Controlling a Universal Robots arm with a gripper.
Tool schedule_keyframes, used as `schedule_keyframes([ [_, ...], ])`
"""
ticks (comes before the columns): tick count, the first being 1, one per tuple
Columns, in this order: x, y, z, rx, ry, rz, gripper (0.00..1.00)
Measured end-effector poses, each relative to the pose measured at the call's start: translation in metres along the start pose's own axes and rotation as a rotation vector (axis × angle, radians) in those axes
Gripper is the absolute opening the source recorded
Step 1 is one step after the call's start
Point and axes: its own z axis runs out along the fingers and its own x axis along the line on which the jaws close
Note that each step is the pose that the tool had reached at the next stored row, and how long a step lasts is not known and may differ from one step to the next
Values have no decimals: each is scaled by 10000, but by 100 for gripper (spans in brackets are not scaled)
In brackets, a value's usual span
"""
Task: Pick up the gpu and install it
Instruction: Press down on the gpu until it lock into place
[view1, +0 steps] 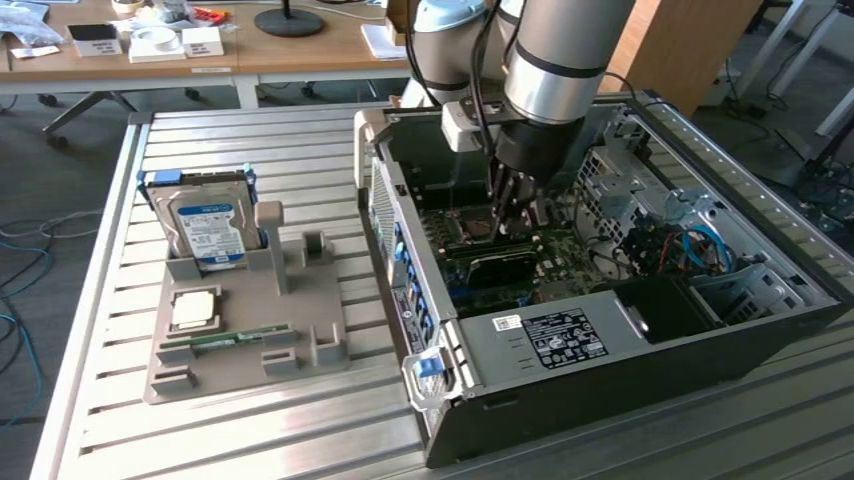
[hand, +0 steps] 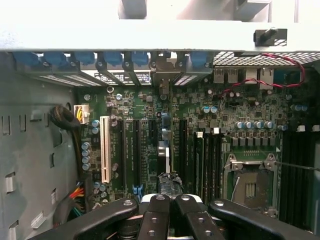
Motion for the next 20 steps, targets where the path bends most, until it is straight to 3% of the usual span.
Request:
schedule_keyframes([
  [8, 2, 0, 65, 0, 0, 0, 11],
  [20, 2, 0, 82, 1, -3, 0, 11],
])
